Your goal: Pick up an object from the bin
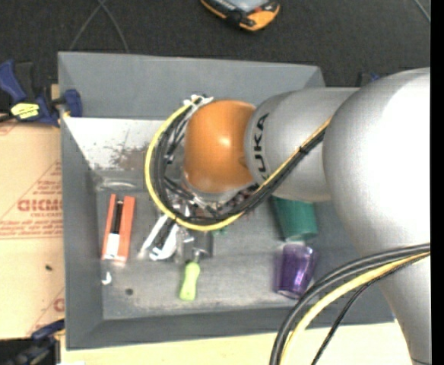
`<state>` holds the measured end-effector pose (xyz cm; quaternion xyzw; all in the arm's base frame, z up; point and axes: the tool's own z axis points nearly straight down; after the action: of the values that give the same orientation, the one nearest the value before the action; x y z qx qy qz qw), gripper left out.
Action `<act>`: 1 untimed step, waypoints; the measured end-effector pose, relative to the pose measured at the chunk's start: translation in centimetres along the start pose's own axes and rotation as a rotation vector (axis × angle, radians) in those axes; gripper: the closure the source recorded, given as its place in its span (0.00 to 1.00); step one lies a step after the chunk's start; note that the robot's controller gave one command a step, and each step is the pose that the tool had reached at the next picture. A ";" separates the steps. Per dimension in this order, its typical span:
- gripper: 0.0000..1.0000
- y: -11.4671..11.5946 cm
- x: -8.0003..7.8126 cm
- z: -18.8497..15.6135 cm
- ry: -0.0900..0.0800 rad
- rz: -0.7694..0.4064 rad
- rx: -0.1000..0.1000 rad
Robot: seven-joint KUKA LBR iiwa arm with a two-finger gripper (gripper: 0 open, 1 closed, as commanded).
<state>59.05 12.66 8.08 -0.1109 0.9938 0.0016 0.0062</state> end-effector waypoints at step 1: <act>0.00 -1.0 0.1 0.8 -0.008 0.100 -0.003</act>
Offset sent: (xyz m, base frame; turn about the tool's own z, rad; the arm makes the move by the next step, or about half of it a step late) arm 0.0008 -0.0029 -0.0127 -0.0004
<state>59.23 11.67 7.27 -0.0609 0.9981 0.0041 0.0101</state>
